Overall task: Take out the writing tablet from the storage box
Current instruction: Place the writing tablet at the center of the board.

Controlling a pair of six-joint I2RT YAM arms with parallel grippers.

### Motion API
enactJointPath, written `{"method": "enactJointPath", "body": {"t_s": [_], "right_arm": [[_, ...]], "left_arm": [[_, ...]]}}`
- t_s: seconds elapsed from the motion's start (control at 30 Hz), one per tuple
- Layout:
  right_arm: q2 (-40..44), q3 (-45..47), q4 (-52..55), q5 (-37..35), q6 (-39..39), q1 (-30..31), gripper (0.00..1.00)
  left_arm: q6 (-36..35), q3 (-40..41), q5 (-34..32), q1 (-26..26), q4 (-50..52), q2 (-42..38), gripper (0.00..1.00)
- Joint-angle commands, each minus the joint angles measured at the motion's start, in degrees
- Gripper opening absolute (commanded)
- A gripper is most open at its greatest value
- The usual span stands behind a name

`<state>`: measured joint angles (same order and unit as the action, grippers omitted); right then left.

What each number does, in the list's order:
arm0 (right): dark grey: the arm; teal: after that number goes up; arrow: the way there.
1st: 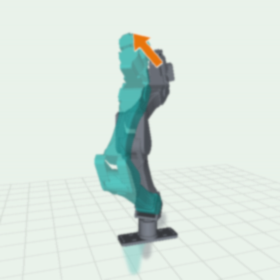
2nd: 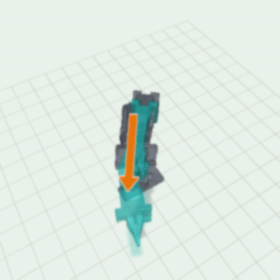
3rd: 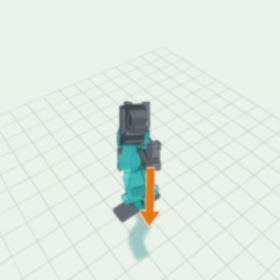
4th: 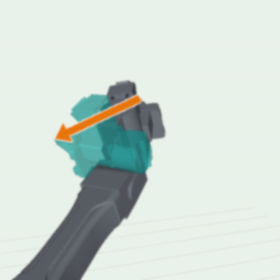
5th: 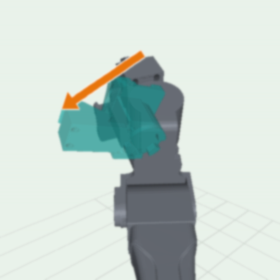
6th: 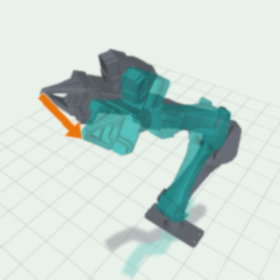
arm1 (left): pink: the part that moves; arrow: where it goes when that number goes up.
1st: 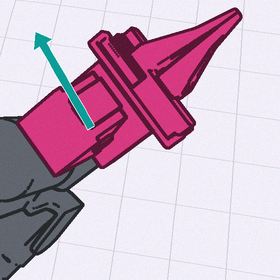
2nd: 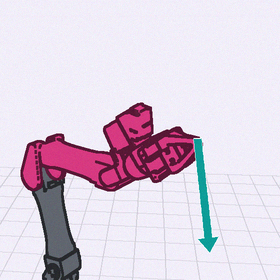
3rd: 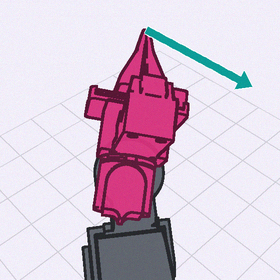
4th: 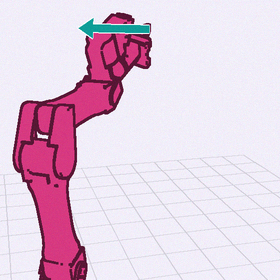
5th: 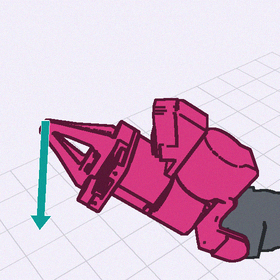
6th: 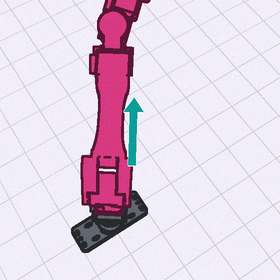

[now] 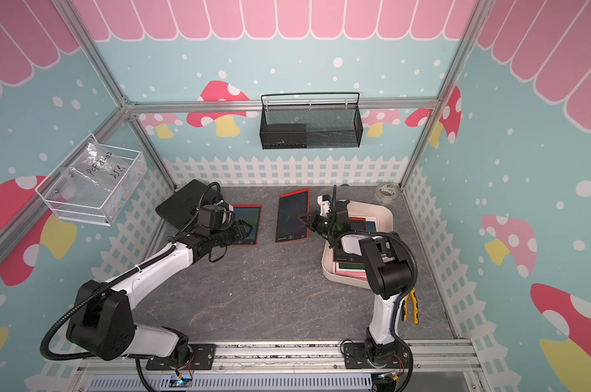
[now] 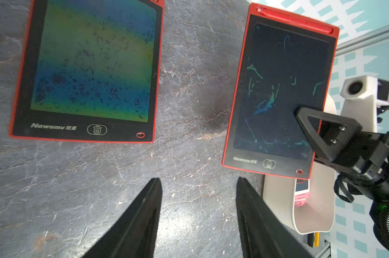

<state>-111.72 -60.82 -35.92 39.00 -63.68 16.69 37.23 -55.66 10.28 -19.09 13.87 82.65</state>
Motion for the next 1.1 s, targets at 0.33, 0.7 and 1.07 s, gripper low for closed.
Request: {"method": "enactJointPath", "body": {"t_s": [0.33,0.7,1.07], "right_arm": [[-10.2,-10.8,3.1,-4.3,-0.6,4.3,0.05],[-14.8,-14.1,3.6,-5.8,-1.9,5.6,0.08],[-17.2,-15.7,4.5,-4.3,-2.3,5.9,0.21]], "left_arm": [[0.8,5.7,2.1,2.6,-5.1,0.2,0.55],[0.7,5.9,3.3,3.1,-6.4,2.0,0.55],[0.6,6.2,4.1,3.6,-6.9,2.0,0.55]]}}
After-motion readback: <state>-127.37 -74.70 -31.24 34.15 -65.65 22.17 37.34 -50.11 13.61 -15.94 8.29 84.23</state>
